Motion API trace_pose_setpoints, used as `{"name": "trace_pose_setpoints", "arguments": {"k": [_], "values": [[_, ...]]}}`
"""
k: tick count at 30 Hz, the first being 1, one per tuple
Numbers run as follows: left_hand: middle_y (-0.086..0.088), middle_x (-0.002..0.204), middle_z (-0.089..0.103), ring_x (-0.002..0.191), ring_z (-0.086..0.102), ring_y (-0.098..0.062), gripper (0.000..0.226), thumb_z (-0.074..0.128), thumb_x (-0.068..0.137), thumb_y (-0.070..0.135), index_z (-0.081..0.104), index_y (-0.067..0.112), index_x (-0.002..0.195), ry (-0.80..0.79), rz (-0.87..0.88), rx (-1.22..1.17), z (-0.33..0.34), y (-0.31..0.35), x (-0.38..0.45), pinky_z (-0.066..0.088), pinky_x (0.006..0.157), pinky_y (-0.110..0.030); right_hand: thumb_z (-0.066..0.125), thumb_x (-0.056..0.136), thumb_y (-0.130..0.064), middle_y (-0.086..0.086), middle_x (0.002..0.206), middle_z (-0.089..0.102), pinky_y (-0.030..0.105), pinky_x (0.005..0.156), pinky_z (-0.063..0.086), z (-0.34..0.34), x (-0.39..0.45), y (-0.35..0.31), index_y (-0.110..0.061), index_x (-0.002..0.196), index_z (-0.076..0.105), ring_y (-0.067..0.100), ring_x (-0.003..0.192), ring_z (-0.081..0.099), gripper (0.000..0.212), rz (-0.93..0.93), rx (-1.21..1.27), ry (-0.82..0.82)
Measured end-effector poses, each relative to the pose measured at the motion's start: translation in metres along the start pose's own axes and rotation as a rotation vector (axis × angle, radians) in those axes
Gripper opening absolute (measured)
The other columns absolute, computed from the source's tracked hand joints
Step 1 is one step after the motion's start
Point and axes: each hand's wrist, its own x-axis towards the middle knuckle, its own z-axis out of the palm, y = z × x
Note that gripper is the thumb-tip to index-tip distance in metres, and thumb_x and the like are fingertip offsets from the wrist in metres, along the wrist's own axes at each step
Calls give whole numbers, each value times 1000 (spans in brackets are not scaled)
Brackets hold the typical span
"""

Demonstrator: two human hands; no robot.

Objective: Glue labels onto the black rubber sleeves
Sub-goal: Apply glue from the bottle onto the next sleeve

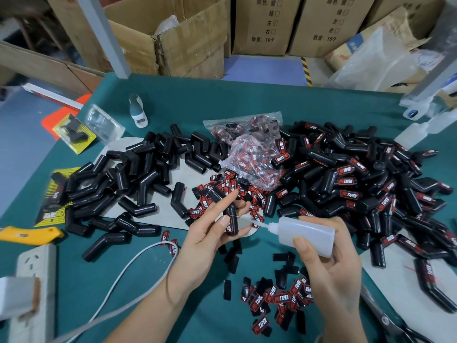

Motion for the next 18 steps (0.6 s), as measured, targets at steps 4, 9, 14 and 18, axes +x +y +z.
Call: {"name": "trace_pose_setpoints", "arguments": {"k": [4, 9, 14, 18], "values": [[-13, 147, 58, 145, 51, -32, 47, 39, 112, 9, 54, 26, 153, -1, 4, 9, 1, 0, 1, 55, 105, -47, 69, 86, -46, -7, 107, 64, 33, 76, 56, 0, 0, 1, -47, 109, 67, 22, 98, 67, 23, -1, -13, -2], [-14, 147, 57, 144, 51, -33, 47, 38, 112, 7, 55, 24, 153, 1, 14, 9, 2, 0, 1, 56, 104, -47, 70, 86, -46, -7, 106, 64, 34, 76, 55, -1, 0, 1, -48, 109, 67, 22, 96, 67, 23, -11, -22, -3], [-14, 147, 58, 144, 52, -32, 47, 39, 111, 8, 55, 25, 152, 2, 12, 8, 2, 0, 0, 56, 103, -46, 70, 86, -46, -8, 106, 64, 30, 74, 56, -1, 0, 1, -48, 108, 67, 20, 96, 67, 23, -15, -21, -6], [-13, 148, 57, 144, 51, -32, 46, 41, 112, 11, 54, 25, 153, -2, 14, 19, 2, 1, 0, 56, 104, -47, 70, 86, -46, -7, 106, 64, 30, 74, 56, -1, 0, 1, -48, 109, 67, 21, 96, 67, 23, -13, -22, -5]]}}
